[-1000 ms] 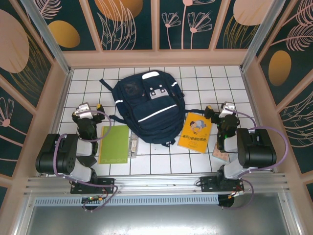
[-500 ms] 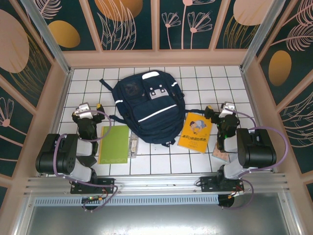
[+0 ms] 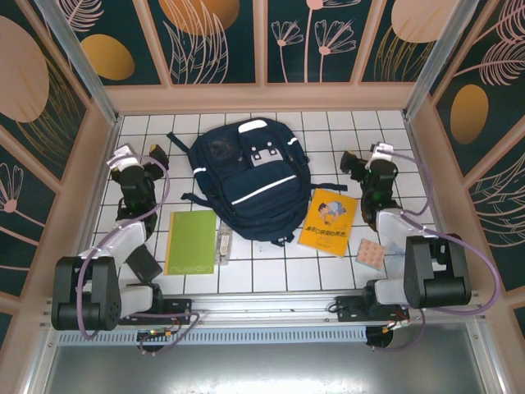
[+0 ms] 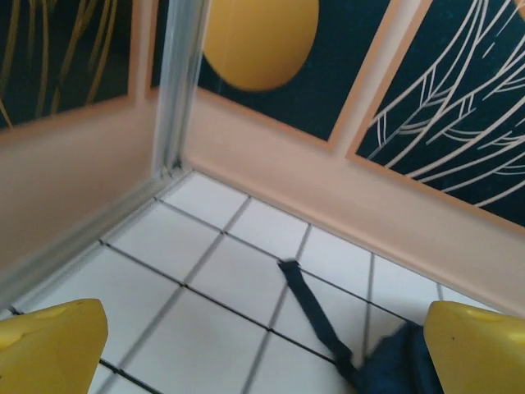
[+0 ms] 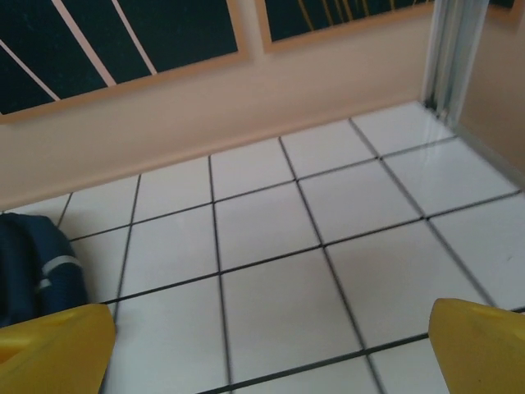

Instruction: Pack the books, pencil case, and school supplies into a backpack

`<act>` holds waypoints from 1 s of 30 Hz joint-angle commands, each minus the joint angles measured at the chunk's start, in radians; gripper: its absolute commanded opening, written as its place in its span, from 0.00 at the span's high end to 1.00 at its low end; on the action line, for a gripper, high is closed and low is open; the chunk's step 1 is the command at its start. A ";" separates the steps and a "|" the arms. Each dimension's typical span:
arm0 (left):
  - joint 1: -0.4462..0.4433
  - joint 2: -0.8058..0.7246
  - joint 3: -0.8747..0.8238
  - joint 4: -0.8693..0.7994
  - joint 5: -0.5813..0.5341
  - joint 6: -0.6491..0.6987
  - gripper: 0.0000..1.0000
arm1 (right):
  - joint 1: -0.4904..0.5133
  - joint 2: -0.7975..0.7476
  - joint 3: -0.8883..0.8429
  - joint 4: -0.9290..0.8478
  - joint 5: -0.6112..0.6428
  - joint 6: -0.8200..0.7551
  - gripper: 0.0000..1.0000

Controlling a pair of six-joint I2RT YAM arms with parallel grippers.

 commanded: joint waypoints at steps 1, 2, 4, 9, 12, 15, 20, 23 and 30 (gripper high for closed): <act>-0.007 -0.006 0.021 -0.282 0.137 -0.293 0.01 | 0.048 0.012 0.139 -0.372 0.016 0.186 0.01; -0.009 -0.010 0.014 -0.293 0.184 -0.326 0.01 | 0.063 0.029 0.172 -0.433 0.006 0.225 0.01; -0.021 -0.024 -0.006 -0.318 0.234 -0.390 0.01 | 0.089 0.080 0.220 -0.534 -0.067 0.282 0.03; -0.083 -0.051 -0.048 -0.338 0.276 -0.467 0.01 | 0.170 0.146 0.227 -0.565 -0.269 0.324 0.10; -0.126 -0.022 -0.093 -0.282 0.325 -0.548 0.01 | 0.213 0.178 0.226 -0.566 -0.327 0.357 0.10; -0.155 0.041 -0.127 -0.212 0.363 -0.613 0.01 | 0.245 0.212 0.219 -0.519 -0.406 0.393 0.11; -0.212 0.190 -0.095 -0.093 0.410 -0.638 0.01 | 0.276 0.262 0.201 -0.439 -0.444 0.438 0.18; -0.223 0.314 -0.037 -0.016 0.446 -0.652 0.01 | 0.287 0.286 0.189 -0.382 -0.492 0.474 0.20; -0.248 0.600 0.206 0.113 0.557 -0.703 0.01 | 0.290 0.289 0.195 -0.280 -0.540 0.530 0.29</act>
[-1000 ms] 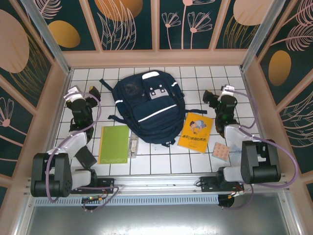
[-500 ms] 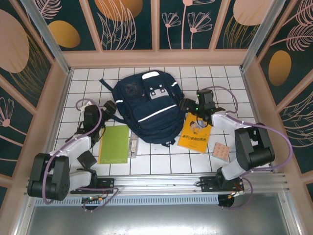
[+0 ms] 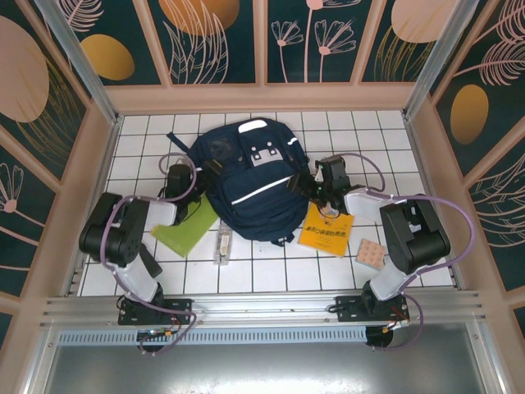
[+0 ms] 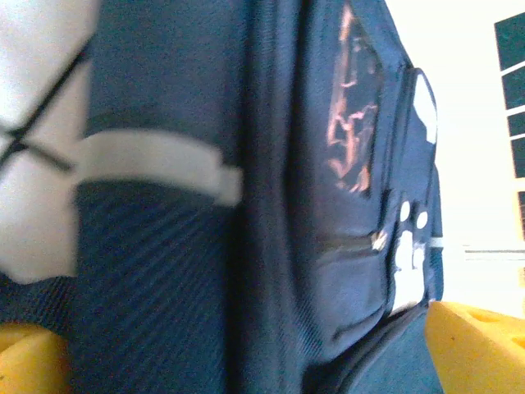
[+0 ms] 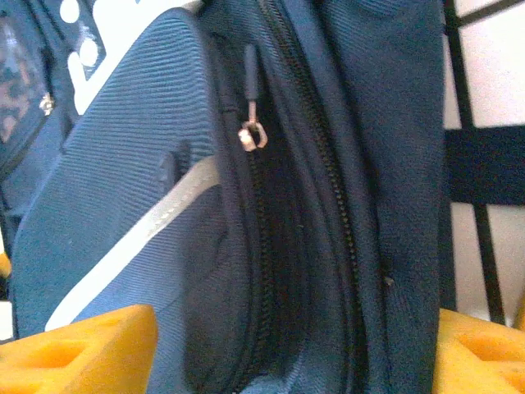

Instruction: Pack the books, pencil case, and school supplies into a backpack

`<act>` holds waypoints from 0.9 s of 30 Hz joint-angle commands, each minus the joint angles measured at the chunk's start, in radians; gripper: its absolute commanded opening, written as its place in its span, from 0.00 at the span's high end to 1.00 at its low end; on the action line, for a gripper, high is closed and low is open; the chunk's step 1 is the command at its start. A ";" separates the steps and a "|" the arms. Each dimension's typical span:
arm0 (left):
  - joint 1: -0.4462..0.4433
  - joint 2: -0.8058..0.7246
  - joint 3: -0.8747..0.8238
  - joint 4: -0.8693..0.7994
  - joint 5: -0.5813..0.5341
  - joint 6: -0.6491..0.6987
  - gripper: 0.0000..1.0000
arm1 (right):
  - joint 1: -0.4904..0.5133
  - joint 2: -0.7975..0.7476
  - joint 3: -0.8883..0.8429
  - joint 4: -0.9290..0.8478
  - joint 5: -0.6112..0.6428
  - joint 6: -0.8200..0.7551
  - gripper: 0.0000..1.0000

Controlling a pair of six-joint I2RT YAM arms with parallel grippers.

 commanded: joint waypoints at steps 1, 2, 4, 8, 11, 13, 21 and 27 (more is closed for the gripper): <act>-0.028 0.103 0.106 0.055 0.081 -0.045 0.01 | 0.010 -0.001 0.006 0.102 -0.050 0.050 0.30; -0.032 0.117 0.131 0.047 0.079 -0.042 0.01 | 0.011 -0.001 0.009 0.106 -0.052 0.053 0.32; -0.044 0.142 0.178 0.032 0.076 -0.037 0.01 | 0.014 -0.003 0.013 0.111 -0.057 0.065 0.38; -0.049 0.181 0.245 0.006 0.094 -0.032 0.01 | 0.035 -0.004 0.012 0.155 -0.097 0.104 0.47; -0.050 0.201 0.283 -0.010 0.108 -0.018 0.01 | 0.066 0.001 0.020 0.186 -0.113 0.143 0.48; -0.049 0.211 0.314 -0.032 0.114 -0.003 0.01 | 0.092 0.010 0.025 0.219 -0.129 0.176 0.48; -0.049 0.297 0.503 -0.127 0.185 0.067 0.01 | 0.153 -0.018 0.066 0.138 -0.077 0.176 0.39; -0.049 0.360 0.661 -0.239 0.188 0.161 0.01 | 0.136 -0.126 0.097 -0.180 0.137 0.015 0.17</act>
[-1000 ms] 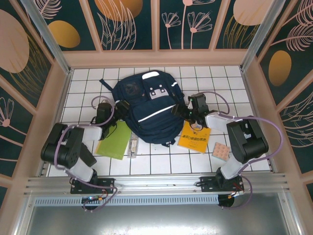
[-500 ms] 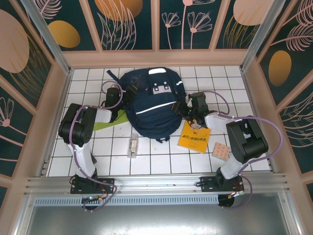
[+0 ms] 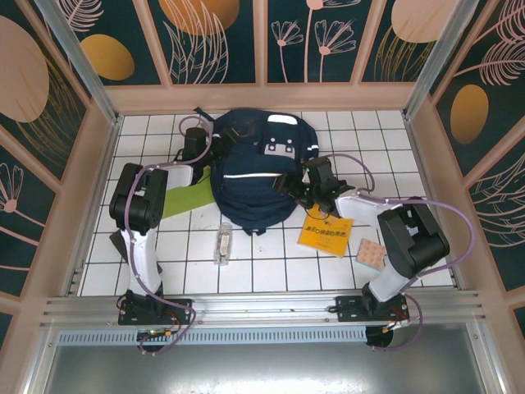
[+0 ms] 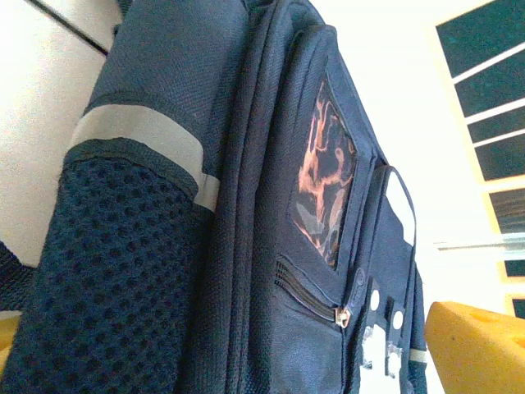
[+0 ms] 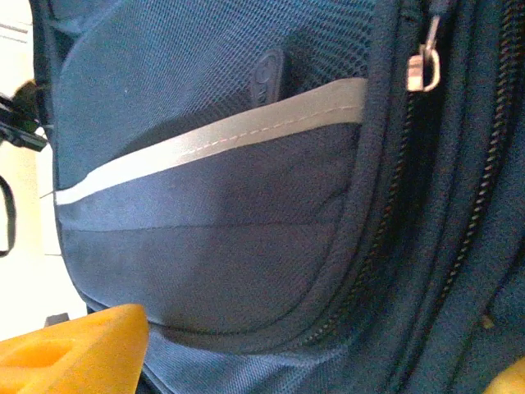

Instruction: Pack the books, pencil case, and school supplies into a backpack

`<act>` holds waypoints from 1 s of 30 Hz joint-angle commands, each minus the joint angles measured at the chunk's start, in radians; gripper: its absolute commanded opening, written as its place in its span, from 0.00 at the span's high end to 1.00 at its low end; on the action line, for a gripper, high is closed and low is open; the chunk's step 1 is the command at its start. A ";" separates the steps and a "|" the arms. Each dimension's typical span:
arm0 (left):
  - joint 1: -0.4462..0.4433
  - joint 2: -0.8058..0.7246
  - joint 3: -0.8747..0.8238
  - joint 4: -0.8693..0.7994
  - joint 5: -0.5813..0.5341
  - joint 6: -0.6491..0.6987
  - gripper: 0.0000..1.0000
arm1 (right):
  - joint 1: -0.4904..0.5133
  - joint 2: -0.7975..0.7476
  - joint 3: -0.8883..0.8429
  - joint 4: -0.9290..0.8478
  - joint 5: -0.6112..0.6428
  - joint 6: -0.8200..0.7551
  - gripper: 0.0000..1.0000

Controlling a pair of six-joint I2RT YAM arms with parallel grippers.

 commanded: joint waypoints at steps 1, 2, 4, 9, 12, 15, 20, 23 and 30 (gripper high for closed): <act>-0.037 0.045 0.120 -0.077 0.098 0.081 0.01 | -0.006 -0.101 0.069 -0.164 0.116 -0.125 0.16; -0.036 0.063 0.163 -0.130 0.103 0.111 0.01 | -0.023 -0.119 0.078 -0.195 0.140 -0.154 0.15; -0.035 0.072 0.236 -0.236 0.081 0.184 0.01 | -0.061 -0.151 0.098 -0.243 0.177 -0.198 0.14; -0.035 -0.059 0.157 -0.361 -0.083 0.310 0.01 | -0.185 -0.147 0.136 -0.241 0.216 -0.273 0.13; -0.036 -0.158 0.066 -0.401 -0.150 0.341 0.01 | -0.238 -0.085 0.180 -0.233 0.206 -0.296 0.13; -0.036 -0.256 -0.063 -0.381 -0.109 0.300 0.01 | -0.254 -0.009 0.244 -0.242 0.257 -0.353 0.13; -0.054 -0.380 -0.297 -0.252 0.029 0.132 0.01 | -0.328 0.173 0.371 -0.214 0.283 -0.410 0.13; -0.087 -0.431 -0.385 -0.208 0.043 0.064 0.01 | -0.365 0.296 0.465 -0.212 0.217 -0.402 0.16; -0.173 -0.401 -0.429 -0.100 0.020 -0.048 0.01 | -0.371 0.479 0.586 -0.194 0.024 -0.356 0.36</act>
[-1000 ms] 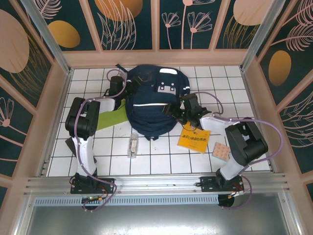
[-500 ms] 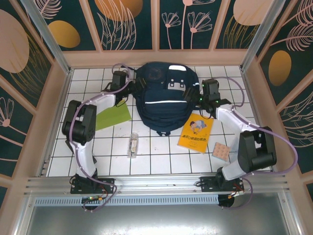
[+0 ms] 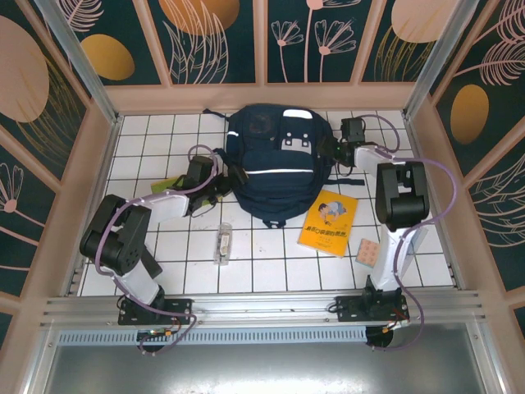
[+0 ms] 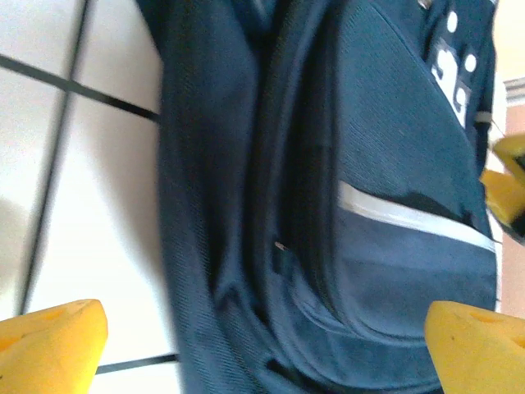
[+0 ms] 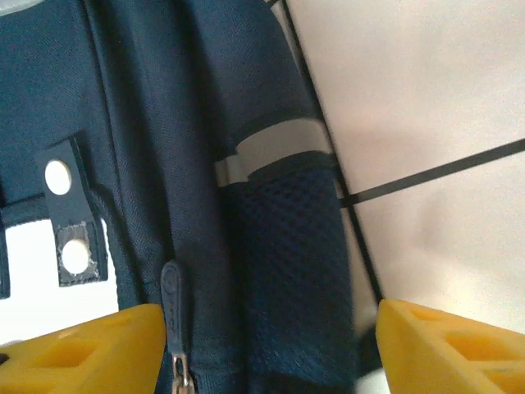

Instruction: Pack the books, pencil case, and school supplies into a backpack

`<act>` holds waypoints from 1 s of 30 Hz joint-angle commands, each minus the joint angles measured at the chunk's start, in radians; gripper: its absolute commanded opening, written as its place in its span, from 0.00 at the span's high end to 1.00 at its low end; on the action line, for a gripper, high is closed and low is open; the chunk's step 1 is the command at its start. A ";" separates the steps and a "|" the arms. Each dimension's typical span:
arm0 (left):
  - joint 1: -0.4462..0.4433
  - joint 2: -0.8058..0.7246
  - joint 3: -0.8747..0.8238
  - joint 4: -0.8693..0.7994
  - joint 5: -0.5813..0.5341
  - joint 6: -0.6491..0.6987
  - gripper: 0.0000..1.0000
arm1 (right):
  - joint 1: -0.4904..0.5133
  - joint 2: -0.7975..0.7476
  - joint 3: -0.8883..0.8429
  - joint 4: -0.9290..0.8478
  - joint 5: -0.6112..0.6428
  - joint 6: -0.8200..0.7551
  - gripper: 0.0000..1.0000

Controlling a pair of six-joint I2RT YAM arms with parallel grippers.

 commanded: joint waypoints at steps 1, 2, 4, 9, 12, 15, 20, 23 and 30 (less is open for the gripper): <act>-0.018 0.017 0.000 0.132 0.006 -0.091 0.01 | 0.008 0.016 0.012 0.032 -0.133 0.023 0.41; -0.019 0.051 0.003 0.156 0.004 -0.103 0.01 | 0.008 0.004 -0.021 0.058 -0.160 0.041 0.47; -0.019 0.091 0.026 0.179 -0.006 -0.114 0.01 | 0.008 -0.039 -0.101 0.117 -0.219 0.080 0.52; -0.018 0.206 0.178 0.173 -0.044 -0.082 0.01 | 0.011 -0.204 -0.315 0.231 -0.324 0.177 0.53; -0.017 0.281 0.303 0.127 -0.083 -0.030 0.01 | 0.022 -0.292 -0.430 0.297 -0.372 0.241 0.52; -0.011 0.346 0.424 0.074 -0.103 0.009 0.01 | 0.045 -0.344 -0.501 0.331 -0.394 0.282 0.52; 0.027 0.369 0.520 0.003 -0.162 0.069 0.01 | 0.074 -0.359 -0.526 0.335 -0.409 0.284 0.51; 0.049 0.329 0.520 -0.050 -0.205 0.132 0.01 | 0.072 -0.368 -0.484 0.258 -0.406 0.238 0.48; 0.048 0.148 0.406 -0.170 -0.271 0.271 0.01 | 0.044 -0.472 -0.397 -0.065 -0.146 0.022 0.31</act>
